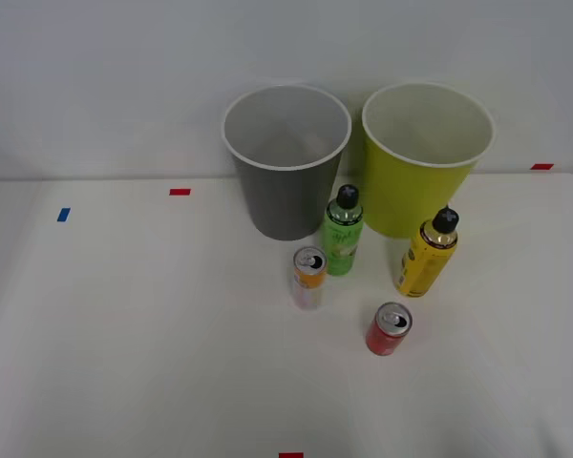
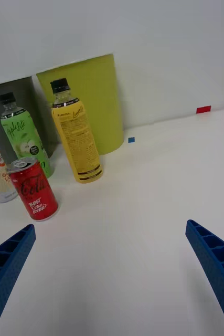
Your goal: Put cans in the gray bin, plastic bottles in the light green bin
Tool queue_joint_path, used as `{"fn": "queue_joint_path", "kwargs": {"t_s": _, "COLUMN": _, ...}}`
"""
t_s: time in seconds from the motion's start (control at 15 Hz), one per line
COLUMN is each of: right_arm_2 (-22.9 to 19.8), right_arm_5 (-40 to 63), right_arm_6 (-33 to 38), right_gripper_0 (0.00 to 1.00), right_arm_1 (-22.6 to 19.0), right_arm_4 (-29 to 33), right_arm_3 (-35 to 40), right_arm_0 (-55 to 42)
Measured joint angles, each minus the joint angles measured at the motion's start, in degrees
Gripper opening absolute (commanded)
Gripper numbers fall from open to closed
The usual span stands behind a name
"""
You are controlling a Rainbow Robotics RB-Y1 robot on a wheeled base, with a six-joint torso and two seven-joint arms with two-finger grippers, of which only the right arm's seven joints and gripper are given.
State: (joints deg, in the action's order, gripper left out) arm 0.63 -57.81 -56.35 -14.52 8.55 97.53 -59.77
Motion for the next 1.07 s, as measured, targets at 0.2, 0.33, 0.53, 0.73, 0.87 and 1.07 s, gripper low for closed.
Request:
{"fn": "queue_joint_path", "kwargs": {"t_s": 0.2, "right_arm_2": -1.40, "right_arm_5": -4.02, "right_arm_6": -0.53, "right_gripper_0": 1.00, "right_arm_1": -0.99, "right_arm_4": 3.59, "right_arm_3": -1.74, "right_arm_0": 2.45}}
{"fn": "queue_joint_path", "kwargs": {"t_s": 0.33, "right_arm_2": -1.35, "right_arm_5": -4.21, "right_arm_6": -0.59, "right_gripper_0": 1.00, "right_arm_1": -2.44, "right_arm_4": 5.68, "right_arm_3": -2.27, "right_arm_0": 4.77}}
{"fn": "queue_joint_path", "kwargs": {"t_s": 0.53, "right_arm_2": 0.07, "right_arm_5": -4.44, "right_arm_6": -0.58, "right_gripper_0": 1.00, "right_arm_1": -4.47, "right_arm_4": 5.93, "right_arm_3": -5.83, "right_arm_0": 9.59}}
{"fn": "queue_joint_path", "kwargs": {"t_s": 0.73, "right_arm_2": 1.47, "right_arm_5": -4.87, "right_arm_6": -0.29, "right_gripper_0": 1.00, "right_arm_1": -6.74, "right_arm_4": 5.26, "right_arm_3": -8.86, "right_arm_0": 13.58}}
{"fn": "queue_joint_path", "kwargs": {"t_s": 0.87, "right_arm_2": 3.47, "right_arm_5": -4.75, "right_arm_6": -0.33, "right_gripper_0": 1.00, "right_arm_1": -9.26, "right_arm_4": 2.85, "right_arm_3": -10.10, "right_arm_0": 15.69}}
{"fn": "queue_joint_path", "kwargs": {"t_s": 1.07, "right_arm_2": 6.10, "right_arm_5": -3.08, "right_arm_6": -0.52, "right_gripper_0": 1.00, "right_arm_1": -12.24, "right_arm_4": 0.65, "right_arm_3": -10.51, "right_arm_0": 19.51}}
